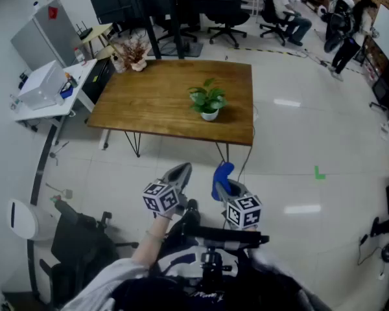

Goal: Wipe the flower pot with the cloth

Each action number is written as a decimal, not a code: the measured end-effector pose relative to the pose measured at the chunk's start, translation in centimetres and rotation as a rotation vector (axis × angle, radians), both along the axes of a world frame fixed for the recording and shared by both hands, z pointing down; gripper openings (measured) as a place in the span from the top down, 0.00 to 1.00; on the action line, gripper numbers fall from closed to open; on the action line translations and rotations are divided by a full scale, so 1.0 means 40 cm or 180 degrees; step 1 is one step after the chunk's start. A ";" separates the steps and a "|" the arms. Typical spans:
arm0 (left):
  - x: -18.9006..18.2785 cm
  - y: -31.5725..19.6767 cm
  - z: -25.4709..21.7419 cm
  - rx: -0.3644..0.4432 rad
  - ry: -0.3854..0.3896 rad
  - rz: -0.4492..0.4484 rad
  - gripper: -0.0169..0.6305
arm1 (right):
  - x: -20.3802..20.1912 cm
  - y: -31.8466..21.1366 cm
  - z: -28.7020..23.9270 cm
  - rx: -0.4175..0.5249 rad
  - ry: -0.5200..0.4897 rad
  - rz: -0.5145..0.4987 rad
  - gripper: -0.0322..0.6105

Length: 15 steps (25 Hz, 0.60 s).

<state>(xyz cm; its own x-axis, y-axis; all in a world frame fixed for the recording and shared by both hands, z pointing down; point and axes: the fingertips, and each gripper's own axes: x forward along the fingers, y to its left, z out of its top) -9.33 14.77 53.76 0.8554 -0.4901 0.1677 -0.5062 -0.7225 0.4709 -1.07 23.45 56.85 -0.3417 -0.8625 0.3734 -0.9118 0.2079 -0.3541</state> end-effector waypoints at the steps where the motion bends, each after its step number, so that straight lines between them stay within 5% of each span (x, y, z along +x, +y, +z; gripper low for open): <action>1: 0.008 -0.016 0.003 0.0003 -0.0013 -0.0001 0.96 | 0.006 -0.013 0.000 0.0007 0.0008 -0.0001 0.85; 15: 0.133 -0.301 0.068 -0.0086 -0.0122 0.0286 0.96 | 0.092 -0.273 0.025 -0.0099 0.0090 0.0150 0.85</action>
